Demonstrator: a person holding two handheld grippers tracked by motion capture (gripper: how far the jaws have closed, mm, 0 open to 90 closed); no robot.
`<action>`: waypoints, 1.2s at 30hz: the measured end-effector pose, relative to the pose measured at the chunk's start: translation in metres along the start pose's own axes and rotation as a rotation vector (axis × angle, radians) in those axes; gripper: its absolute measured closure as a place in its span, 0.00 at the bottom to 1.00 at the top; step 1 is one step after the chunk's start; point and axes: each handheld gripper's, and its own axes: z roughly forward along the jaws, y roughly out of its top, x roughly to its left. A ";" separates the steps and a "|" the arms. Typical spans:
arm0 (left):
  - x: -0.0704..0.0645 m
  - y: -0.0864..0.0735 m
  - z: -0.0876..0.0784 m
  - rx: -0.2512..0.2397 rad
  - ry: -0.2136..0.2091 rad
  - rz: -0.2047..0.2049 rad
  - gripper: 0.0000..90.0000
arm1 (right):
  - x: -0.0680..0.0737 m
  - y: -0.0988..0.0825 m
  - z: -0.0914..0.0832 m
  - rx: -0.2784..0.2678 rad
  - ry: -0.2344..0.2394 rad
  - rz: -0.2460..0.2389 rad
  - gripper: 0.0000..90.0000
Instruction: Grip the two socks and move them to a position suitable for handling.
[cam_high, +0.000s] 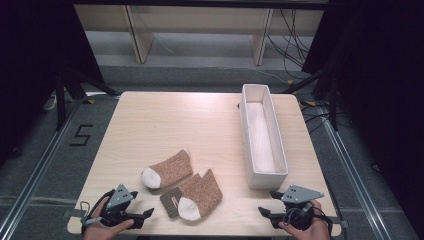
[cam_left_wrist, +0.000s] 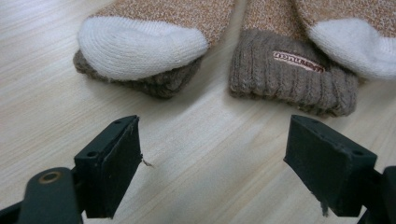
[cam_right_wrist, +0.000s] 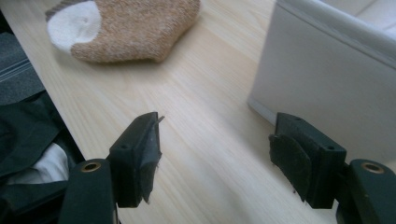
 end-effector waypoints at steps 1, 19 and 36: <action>0.000 0.000 0.000 0.000 0.000 0.000 0.19 | 0.003 0.002 0.001 0.002 0.005 0.009 0.38; 0.001 0.002 0.002 -0.001 0.000 -0.022 0.20 | 0.032 0.050 0.050 -0.007 0.144 -0.099 0.40; 0.000 0.002 -0.001 -0.053 -0.007 -0.026 0.38 | 0.088 0.086 0.112 0.052 0.332 -0.246 0.46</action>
